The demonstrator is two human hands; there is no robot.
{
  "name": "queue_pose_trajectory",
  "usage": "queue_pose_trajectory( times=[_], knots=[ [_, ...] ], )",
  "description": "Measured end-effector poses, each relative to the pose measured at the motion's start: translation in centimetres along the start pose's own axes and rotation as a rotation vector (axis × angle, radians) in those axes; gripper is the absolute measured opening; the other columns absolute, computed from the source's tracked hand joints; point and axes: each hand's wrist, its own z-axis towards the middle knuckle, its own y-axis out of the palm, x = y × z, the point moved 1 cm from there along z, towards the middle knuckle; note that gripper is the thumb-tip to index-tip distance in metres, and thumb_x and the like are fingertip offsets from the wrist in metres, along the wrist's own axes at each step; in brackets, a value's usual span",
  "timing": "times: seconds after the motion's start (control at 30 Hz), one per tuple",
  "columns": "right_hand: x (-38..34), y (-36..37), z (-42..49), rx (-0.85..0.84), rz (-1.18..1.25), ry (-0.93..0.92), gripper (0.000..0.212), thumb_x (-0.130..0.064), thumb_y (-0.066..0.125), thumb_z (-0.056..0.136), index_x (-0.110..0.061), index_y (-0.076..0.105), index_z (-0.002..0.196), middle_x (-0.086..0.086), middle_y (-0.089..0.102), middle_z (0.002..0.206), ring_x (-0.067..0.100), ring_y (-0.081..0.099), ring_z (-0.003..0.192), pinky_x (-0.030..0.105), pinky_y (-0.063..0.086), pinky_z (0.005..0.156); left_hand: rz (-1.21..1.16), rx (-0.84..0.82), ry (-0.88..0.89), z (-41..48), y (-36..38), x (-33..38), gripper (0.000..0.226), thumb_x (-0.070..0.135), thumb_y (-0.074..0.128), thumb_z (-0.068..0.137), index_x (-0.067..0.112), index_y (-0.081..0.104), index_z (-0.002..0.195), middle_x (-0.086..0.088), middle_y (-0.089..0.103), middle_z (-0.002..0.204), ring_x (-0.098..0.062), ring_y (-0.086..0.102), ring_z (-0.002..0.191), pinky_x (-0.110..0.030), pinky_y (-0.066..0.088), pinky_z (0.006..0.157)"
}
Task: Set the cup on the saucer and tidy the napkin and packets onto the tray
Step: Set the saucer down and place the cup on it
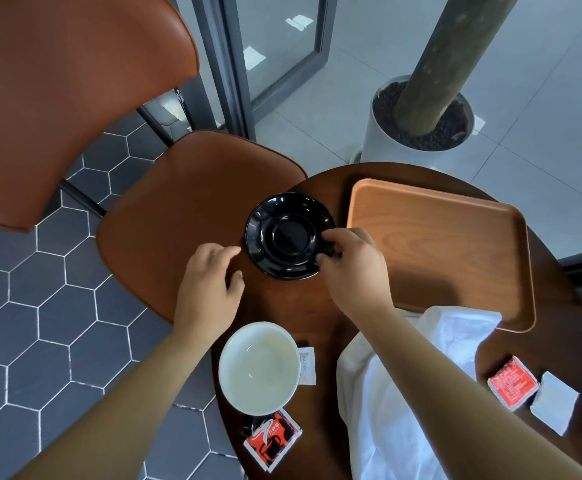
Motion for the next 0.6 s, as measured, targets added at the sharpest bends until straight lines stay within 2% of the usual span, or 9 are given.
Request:
queue_pose_trajectory(
  times=[0.07,0.17,0.23,0.3,0.4,0.5,0.6],
  knots=[
    [-0.2,-0.4,-1.7,-0.033,0.049,-0.015,0.03,-0.013,0.069,0.086,-0.017,0.069,0.116,0.0,0.067,0.104,0.006,0.056,0.083,0.002,0.036,0.068,0.1,-0.056,0.094,-1.4,0.4,-0.9,0.041,0.01,0.07,0.086,0.006,0.061,0.126,-0.017,0.054,0.127,-0.034,0.055,0.115,-0.041,0.055,0.08],
    [-0.2,-0.8,-5.1,-0.069,0.162,-0.003,0.024,-0.016,0.07,0.085,-0.019,0.072,0.109,-0.009,0.069,0.092,0.001,0.061,0.079,0.001,0.039,0.068,0.119,-0.127,0.145,-3.1,1.0,-2.1,0.04,0.015,0.062,0.092,0.005,0.058,0.131,-0.019,0.049,0.139,-0.035,0.047,0.13,-0.046,0.056,0.091],
    [0.3,-1.2,-7.7,-0.083,0.243,0.05,0.022,-0.018,0.07,0.086,-0.023,0.072,0.107,-0.015,0.07,0.089,-0.002,0.064,0.084,0.002,0.043,0.069,0.115,-0.153,0.189,-4.0,1.4,-2.5,0.039,0.021,0.052,0.099,0.004,0.055,0.134,-0.02,0.043,0.147,-0.035,0.039,0.14,-0.045,0.045,0.106],
    [0.9,-1.5,-10.2,-0.073,0.337,0.136,0.019,-0.021,0.071,0.087,-0.029,0.072,0.105,-0.019,0.07,0.087,-0.002,0.065,0.087,0.009,0.047,0.072,0.122,-0.174,0.228,-4.6,2.0,-2.5,0.044,0.027,0.043,0.102,0.004,0.052,0.138,-0.017,0.038,0.153,-0.032,0.027,0.148,-0.043,0.032,0.115],
    [1.3,-1.4,-13.8,-0.066,0.502,0.277,0.012,-0.025,0.069,0.085,-0.035,0.071,0.093,-0.014,0.072,0.087,0.011,0.069,0.081,0.034,0.057,0.074,0.118,-0.197,0.199,-5.1,2.6,-2.4,0.046,0.03,0.04,0.103,0.007,0.046,0.142,-0.013,0.029,0.16,-0.023,0.011,0.153,-0.04,0.024,0.116],
    [1.2,-0.4,-17.2,-0.122,0.563,0.358,0.018,-0.028,0.068,0.075,-0.036,0.067,0.091,-0.006,0.071,0.079,0.018,0.068,0.07,0.035,0.055,0.07,0.109,-0.21,0.157,-5.2,2.9,-2.4,0.047,0.029,0.041,0.103,0.007,0.042,0.145,-0.01,0.024,0.162,-0.021,0.006,0.153,-0.039,0.021,0.116],
    [1.0,0.7,-19.7,-0.155,0.615,0.448,0.029,-0.038,0.073,0.064,-0.035,0.063,0.091,0.001,0.068,0.078,0.024,0.066,0.068,0.038,0.056,0.07,0.149,-0.199,0.19,-5.2,2.8,-2.1,0.049,0.031,0.035,0.102,0.005,0.045,0.142,-0.015,0.029,0.16,-0.027,0.013,0.153,-0.042,0.023,0.118]
  ],
)
